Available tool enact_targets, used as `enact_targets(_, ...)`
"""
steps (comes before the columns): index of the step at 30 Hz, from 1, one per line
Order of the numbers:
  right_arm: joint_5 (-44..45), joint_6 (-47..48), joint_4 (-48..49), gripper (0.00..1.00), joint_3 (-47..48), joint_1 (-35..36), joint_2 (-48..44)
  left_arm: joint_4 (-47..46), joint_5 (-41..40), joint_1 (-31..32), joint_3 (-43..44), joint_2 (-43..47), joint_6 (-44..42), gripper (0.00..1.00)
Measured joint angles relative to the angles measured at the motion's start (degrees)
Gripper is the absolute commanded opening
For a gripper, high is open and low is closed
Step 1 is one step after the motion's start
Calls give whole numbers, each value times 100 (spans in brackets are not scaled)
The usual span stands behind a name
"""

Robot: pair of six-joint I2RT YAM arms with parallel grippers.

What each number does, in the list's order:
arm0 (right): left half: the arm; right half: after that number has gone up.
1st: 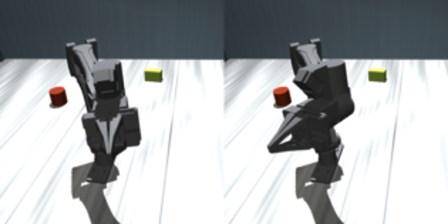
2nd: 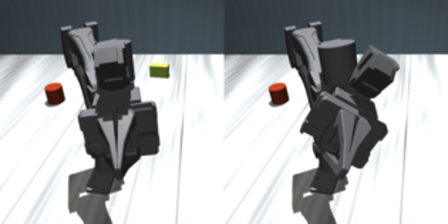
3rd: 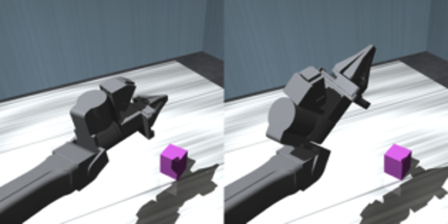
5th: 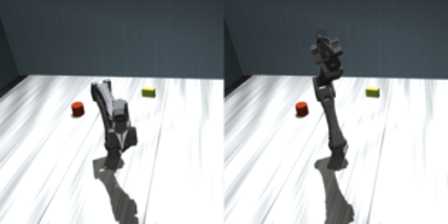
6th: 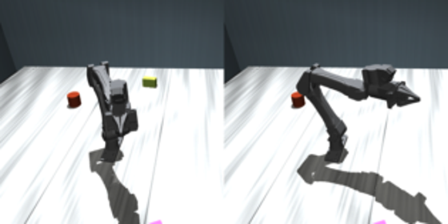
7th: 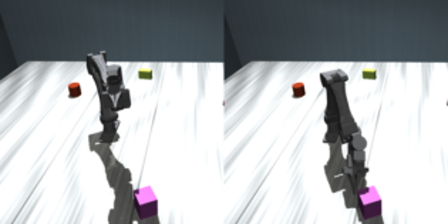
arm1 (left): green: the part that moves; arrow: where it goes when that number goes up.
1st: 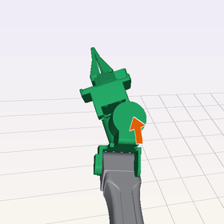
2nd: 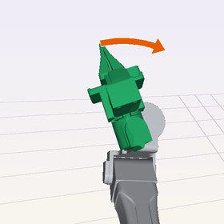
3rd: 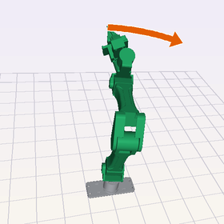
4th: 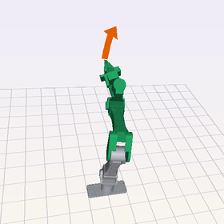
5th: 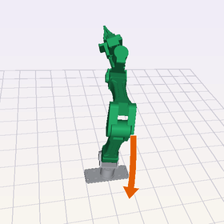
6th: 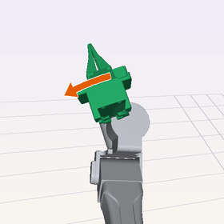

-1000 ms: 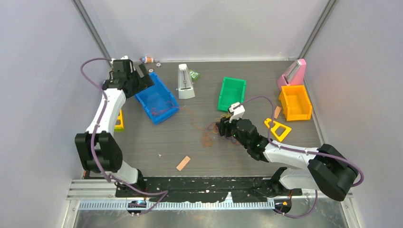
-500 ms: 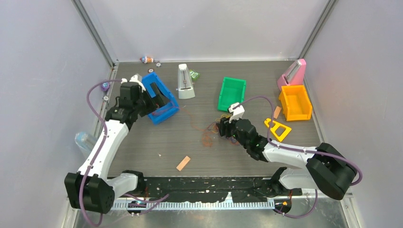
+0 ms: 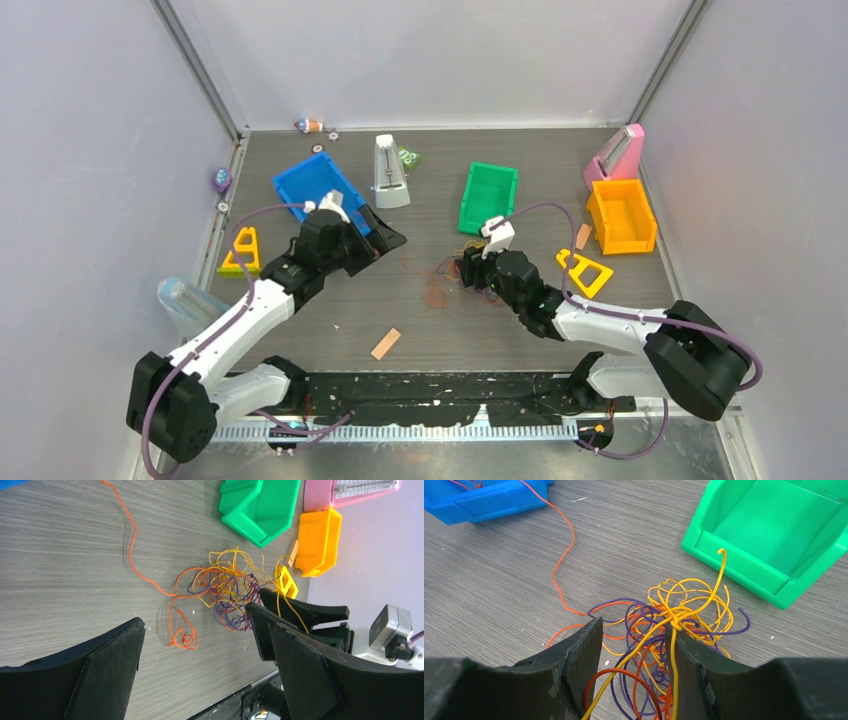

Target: Untangle the cables

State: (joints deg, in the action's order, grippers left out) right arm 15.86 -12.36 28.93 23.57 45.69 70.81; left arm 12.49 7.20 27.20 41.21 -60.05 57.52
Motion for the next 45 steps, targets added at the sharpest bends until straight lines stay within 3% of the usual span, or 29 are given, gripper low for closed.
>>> enact_targets(14, 210, -7, 13, 48, -31, 0, -186, -435, -1495, 966, 0, -1270, 1082, 86)
enact_targets(25, 356, -22, 26, 48, -188, 0, -348, -527, -1781, 1213, 190, -2586, 2026, 72)
enact_targets(29, 376, -22, 63, 48, -205, 0, -387, -586, -1875, 1231, 308, -2940, 2232, 56)
enact_targets(34, 398, -22, 68, 48, -208, 0, -433, -861, -2002, 1272, 483, -3331, 2413, 49)
enact_targets(36, 402, -22, 72, 48, -208, 0, -446, -1058, -2079, 1316, 498, -3442, 2455, 40)
enact_targets(39, 404, -22, 92, 49, -208, 0, -446, -1316, -2155, 1388, 538, -3617, 2476, 0)
enact_targets(42, 404, -22, 105, 53, -210, 0, -446, -1423, -2251, 1423, 485, -3676, 2308, 0)
enact_targets(45, 398, -20, 107, 75, -214, 0, -446, -1355, -2470, 1432, 470, -3574, 1917, 0)
